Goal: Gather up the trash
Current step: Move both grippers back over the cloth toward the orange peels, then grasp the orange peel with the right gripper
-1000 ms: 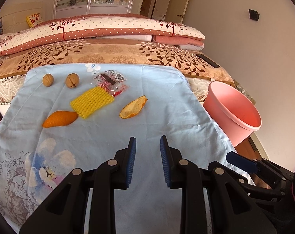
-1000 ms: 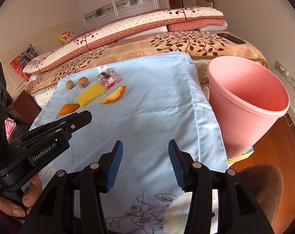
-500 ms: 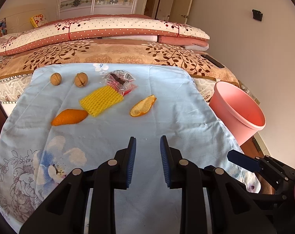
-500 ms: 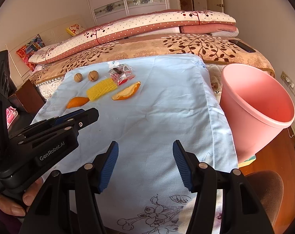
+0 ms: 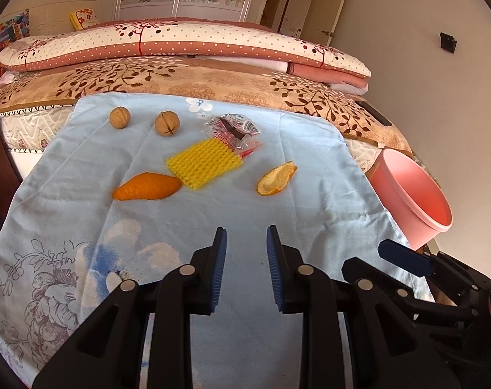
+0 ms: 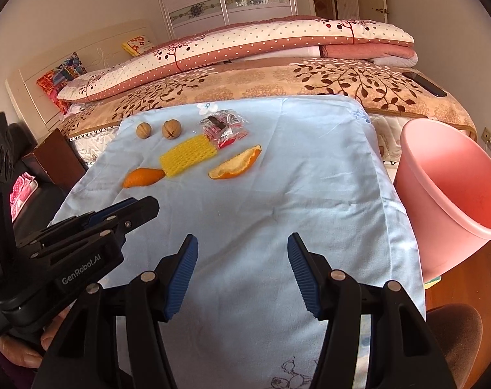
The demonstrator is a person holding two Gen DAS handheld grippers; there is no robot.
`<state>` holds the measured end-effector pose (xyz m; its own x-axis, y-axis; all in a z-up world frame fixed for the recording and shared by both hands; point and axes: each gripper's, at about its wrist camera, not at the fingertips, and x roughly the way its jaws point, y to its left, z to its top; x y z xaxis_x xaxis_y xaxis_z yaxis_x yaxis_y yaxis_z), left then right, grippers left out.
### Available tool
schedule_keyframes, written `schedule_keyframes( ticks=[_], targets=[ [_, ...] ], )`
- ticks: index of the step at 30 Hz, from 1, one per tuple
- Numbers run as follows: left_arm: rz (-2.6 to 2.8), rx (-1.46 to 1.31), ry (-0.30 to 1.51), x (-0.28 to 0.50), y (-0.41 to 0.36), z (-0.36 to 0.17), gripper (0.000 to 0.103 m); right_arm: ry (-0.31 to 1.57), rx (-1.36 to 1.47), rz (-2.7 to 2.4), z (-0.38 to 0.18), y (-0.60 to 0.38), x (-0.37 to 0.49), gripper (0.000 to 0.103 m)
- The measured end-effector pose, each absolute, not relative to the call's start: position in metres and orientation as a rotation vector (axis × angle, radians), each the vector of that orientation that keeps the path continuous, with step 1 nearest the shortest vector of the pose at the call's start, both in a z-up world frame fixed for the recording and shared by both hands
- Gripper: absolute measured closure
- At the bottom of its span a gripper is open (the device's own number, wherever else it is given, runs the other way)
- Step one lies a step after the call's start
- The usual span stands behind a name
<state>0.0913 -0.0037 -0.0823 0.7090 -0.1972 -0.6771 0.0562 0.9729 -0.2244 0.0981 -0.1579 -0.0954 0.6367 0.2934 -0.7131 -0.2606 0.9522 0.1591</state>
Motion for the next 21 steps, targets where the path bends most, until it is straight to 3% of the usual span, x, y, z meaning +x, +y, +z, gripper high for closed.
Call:
schedule_keyframes(
  ticks=[5, 21],
  targets=[
    [-0.124, -0.195, 0.758, 0.094, 0.016, -0.081, 0.078, 0.830, 0.124, 0.341, -0.093, -0.149, 0.132, 0.046],
    [-0.233, -0.100, 0.766, 0.148, 0.044, -0.063, 0.078, 0.913, 0.245, 0.252, -0.129, -0.134, 0.224, 0.061]
  ],
)
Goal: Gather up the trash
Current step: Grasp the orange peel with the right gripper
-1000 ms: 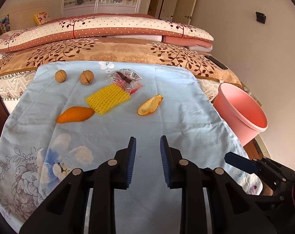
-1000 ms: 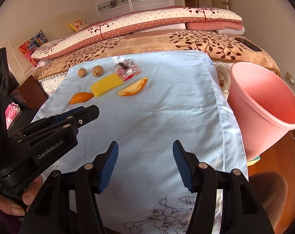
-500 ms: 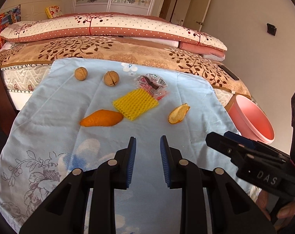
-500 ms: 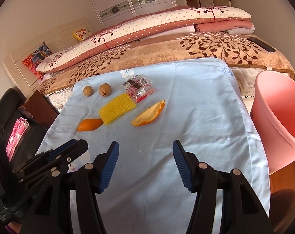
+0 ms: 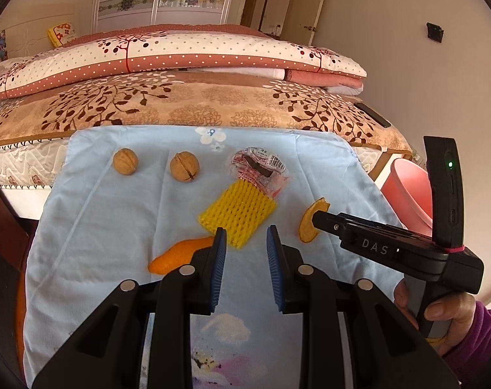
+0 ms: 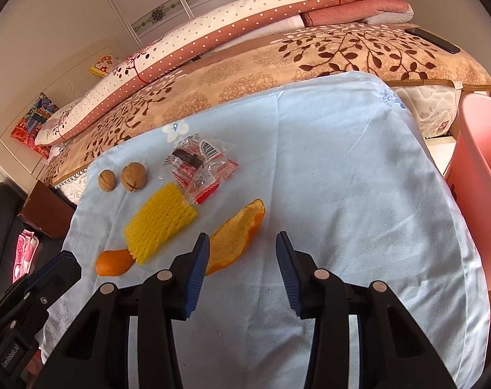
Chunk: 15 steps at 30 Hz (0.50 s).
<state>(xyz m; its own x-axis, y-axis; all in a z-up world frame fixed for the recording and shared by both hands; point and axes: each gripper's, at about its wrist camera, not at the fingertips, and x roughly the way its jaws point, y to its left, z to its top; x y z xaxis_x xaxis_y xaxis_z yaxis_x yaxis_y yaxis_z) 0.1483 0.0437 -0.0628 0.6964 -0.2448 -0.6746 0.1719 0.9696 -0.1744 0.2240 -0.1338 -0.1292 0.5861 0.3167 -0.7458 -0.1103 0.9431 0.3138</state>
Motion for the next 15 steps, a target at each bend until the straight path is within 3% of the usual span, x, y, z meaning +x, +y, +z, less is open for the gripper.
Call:
schedule_keyframes(
  ticks=[1, 2, 4, 6, 12, 15],
  targets=[
    [-0.241, -0.090, 0.767, 0.154, 0.043, -0.063, 0.077, 0.916, 0.242, 0.251, -0.131, -0.133, 0.226, 0.061],
    [-0.245, -0.078, 0.773, 0.160, 0.043, -0.064, 0.067, 0.919, 0.237, 0.251, -0.133, -0.132, 0.228, 0.063],
    [-0.265, -0.070, 0.792, 0.174, 0.043, -0.068, 0.059, 0.924, 0.233, 0.257, -0.135, -0.130, 0.230, 0.066],
    [-0.260, -0.050, 0.813, 0.186, 0.042, -0.074, 0.059, 0.918, 0.224, 0.260, -0.135, -0.129, 0.232, 0.070],
    [-0.234, -0.012, 0.873, 0.218, 0.040, -0.096, 0.059, 0.922, 0.200, 0.281, -0.139, -0.125, 0.235, 0.096],
    [-0.224, -0.004, 0.901, 0.229, 0.038, -0.105, 0.059, 0.918, 0.207, 0.308, -0.138, -0.126, 0.235, 0.098]
  ],
)
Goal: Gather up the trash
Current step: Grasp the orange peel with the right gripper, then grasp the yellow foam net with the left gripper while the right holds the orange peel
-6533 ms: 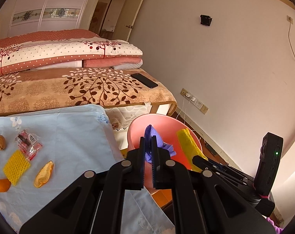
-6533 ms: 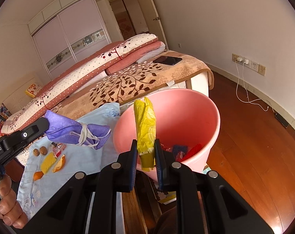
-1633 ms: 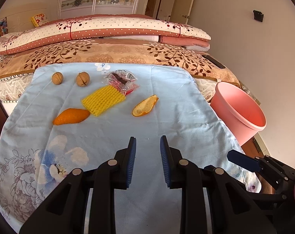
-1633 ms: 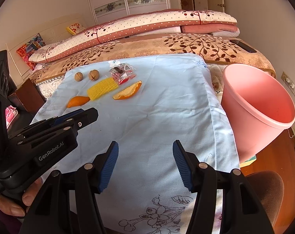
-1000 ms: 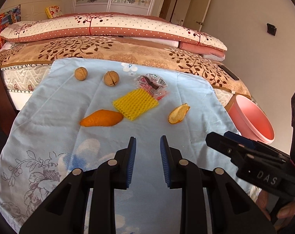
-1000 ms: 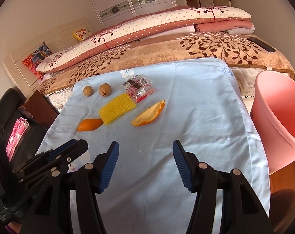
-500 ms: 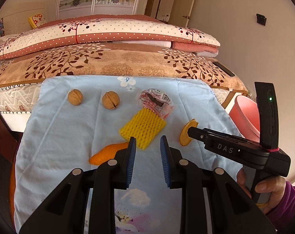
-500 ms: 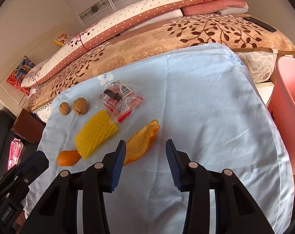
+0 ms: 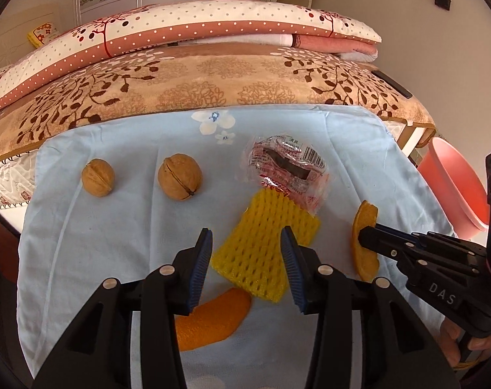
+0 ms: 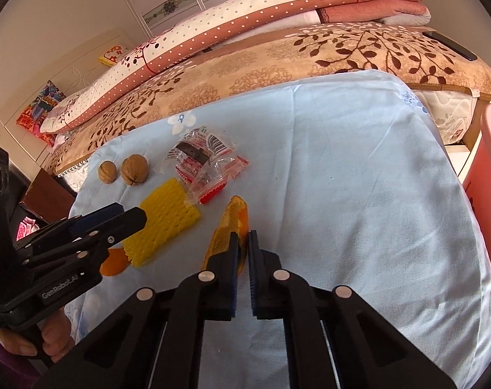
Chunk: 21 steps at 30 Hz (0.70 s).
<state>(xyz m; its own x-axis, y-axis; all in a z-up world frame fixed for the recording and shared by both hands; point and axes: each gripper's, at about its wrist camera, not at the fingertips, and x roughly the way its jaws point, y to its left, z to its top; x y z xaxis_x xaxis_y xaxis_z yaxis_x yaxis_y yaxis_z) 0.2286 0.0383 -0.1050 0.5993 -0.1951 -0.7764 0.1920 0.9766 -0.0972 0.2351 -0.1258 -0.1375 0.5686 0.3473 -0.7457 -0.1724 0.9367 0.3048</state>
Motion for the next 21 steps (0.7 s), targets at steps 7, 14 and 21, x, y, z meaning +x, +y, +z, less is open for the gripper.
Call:
schedule_keyframes(
  ticks=[7, 14, 21],
  targets=[
    [-0.221, -0.049, 0.926, 0.234, 0.037, -0.114, 0.059, 0.907, 0.221, 0.320, -0.124, -0.141, 0.226, 0.099],
    [-0.238, -0.071, 0.920, 0.224, 0.027, -0.109, 0.092, 0.859, 0.171, 0.297, -0.107, -0.158, 0.206, 0.099],
    [-0.275, -0.127, 0.860, 0.190, 0.014, -0.084, 0.094, 0.870, 0.180, 0.278, -0.105, -0.178, 0.183, 0.099]
  ],
)
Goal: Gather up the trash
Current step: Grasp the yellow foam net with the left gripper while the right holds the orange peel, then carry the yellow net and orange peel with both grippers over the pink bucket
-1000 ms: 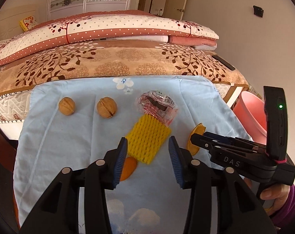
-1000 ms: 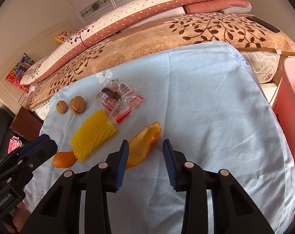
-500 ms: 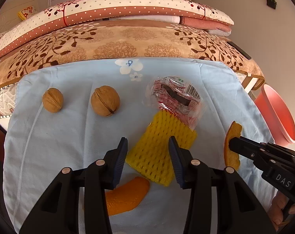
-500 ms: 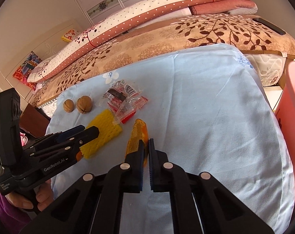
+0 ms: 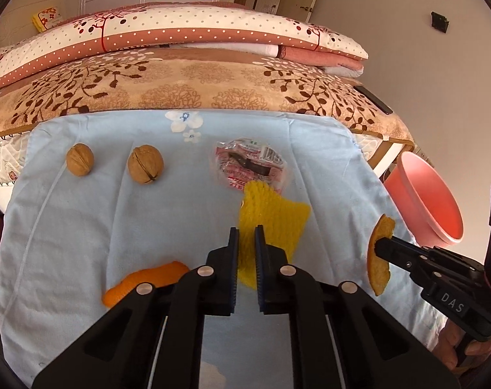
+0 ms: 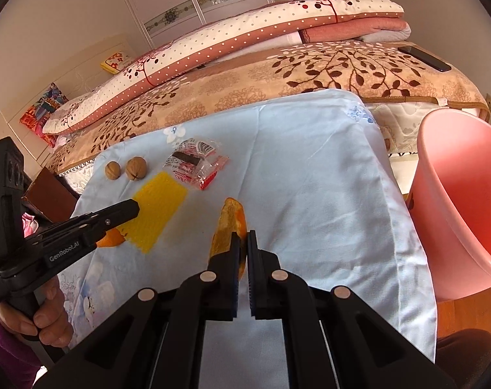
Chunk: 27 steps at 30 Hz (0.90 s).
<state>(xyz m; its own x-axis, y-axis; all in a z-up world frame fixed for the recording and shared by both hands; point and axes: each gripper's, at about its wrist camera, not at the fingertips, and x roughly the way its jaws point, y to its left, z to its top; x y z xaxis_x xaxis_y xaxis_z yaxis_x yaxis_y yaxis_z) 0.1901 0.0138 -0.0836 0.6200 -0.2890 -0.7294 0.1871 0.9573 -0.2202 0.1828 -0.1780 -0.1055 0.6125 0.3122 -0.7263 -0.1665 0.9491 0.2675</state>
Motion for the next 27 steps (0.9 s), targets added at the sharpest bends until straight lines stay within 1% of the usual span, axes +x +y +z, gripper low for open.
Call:
schedule_keyframes(
  ticks=[5, 13, 27],
  targets=[
    [-0.286, -0.147, 0.832, 0.160, -0.003, -0.075, 0.094, 0.849, 0.174, 0.272, -0.105, -0.187, 0.163, 0.099],
    [-0.260, -0.126, 0.781, 0.123, -0.029, -0.082, 0.094, 0.774, 0.119, 0.263, -0.102, -0.189, 0.142, 0.099],
    [-0.194, -0.114, 0.749, 0.115, -0.043, -0.095, 0.094, 0.730, 0.114, 0.225, -0.100, -0.203, 0.141, 0.099]
  ],
)
